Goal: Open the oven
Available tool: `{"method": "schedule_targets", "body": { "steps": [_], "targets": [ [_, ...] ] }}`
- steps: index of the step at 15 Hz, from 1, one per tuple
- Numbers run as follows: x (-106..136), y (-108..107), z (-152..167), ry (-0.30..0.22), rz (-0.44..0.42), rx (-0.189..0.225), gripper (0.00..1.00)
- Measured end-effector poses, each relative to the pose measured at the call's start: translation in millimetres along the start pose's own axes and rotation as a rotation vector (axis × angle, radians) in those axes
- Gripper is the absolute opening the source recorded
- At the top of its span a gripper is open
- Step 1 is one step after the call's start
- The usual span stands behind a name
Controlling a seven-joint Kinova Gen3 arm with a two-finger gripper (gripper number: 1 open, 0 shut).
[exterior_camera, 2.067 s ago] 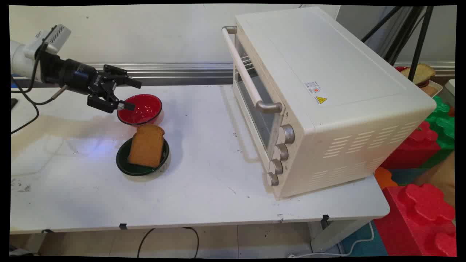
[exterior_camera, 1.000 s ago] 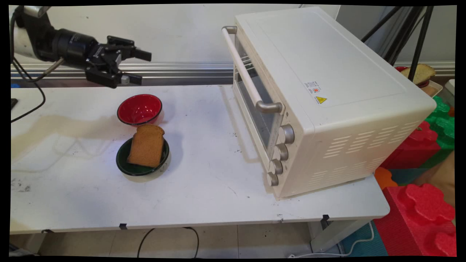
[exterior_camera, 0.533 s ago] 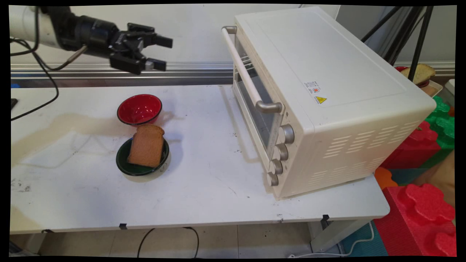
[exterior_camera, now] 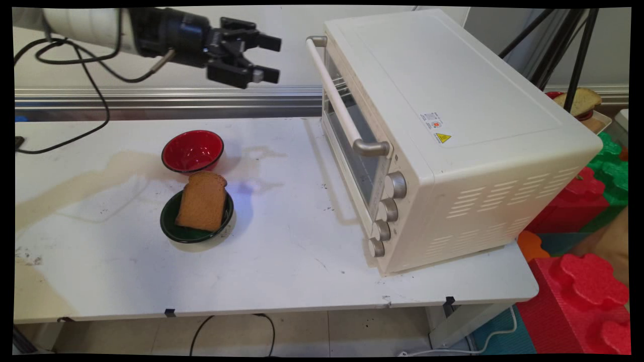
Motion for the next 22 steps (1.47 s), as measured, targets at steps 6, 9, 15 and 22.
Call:
{"method": "schedule_targets", "body": {
  "steps": [6,9,15,22],
  "targets": [
    [9,-8,41,-0.017,0.01,0.01,1.0],
    [10,-10,52,-0.024,0.015,0.009,0.0],
    [10,-13,71,-0.047,0.031,0.002,0.0],
    [10,-13,97,-0.091,0.066,-0.008,0.0]
  ]
}}
